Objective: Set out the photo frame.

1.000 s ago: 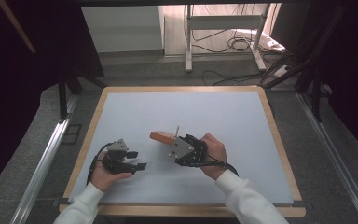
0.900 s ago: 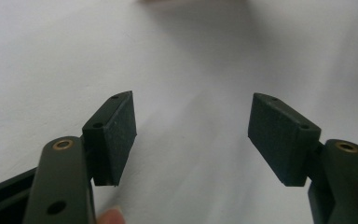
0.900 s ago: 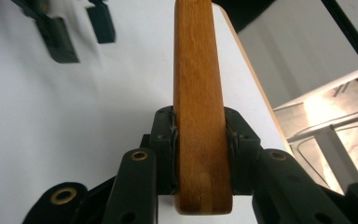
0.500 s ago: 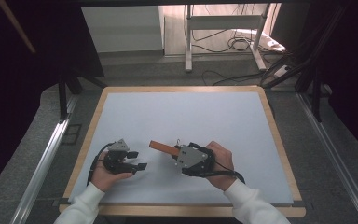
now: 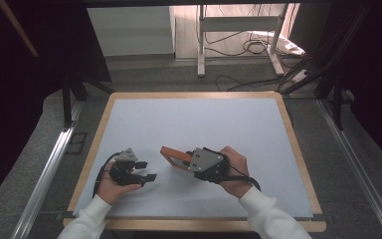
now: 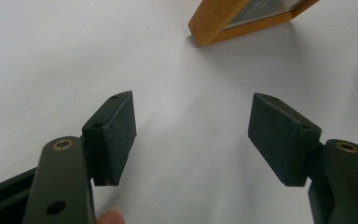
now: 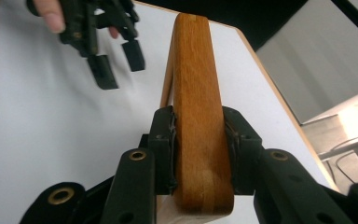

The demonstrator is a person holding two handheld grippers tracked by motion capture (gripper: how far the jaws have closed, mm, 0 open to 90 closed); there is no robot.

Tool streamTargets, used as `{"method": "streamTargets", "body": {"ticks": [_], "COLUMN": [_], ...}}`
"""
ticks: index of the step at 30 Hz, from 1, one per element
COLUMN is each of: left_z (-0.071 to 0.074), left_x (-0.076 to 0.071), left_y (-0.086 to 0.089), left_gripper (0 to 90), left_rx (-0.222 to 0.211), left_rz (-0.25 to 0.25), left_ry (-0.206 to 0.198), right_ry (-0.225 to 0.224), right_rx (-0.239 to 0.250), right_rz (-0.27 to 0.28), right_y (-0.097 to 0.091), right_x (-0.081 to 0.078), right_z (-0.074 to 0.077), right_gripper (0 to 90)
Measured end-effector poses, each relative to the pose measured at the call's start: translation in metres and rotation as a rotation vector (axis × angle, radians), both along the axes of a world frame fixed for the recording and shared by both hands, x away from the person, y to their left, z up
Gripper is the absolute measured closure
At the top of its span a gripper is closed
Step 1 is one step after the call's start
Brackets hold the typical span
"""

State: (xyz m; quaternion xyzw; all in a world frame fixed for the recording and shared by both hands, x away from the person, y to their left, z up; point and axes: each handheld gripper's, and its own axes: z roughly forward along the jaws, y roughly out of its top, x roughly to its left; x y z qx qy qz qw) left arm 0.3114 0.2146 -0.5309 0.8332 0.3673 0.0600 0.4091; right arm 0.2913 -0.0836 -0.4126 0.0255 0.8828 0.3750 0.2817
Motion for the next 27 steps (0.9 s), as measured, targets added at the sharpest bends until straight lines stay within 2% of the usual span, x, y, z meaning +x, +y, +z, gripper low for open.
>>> {"method": "streamTargets", "body": {"ticks": [3,14,21,27], "left_z": [0.000,-0.001,-0.001,-0.002], "left_x": [0.000,0.001,0.001,0.001], "left_y": [0.000,-0.001,-0.001,-0.001], "left_gripper": [31.9,31.4,31.3,31.2], "left_rx": [0.002,0.010,0.008,0.005], "left_rz": [-0.003,-0.014,-0.014,-0.014], "left_ry": [-0.003,0.008,0.008,0.007], "right_ry": [-0.007,0.069,0.080,0.108], "right_rx": [0.000,0.035,0.036,0.058], "right_rz": [-0.025,-0.114,-0.173,-0.215], "right_y": [0.001,-0.008,-0.010,-0.013], "right_x": [0.009,0.048,0.061,0.074], "right_z": [0.002,0.005,0.002,-0.001], "right_gripper": [67.2,60.1,53.6,49.3]}}
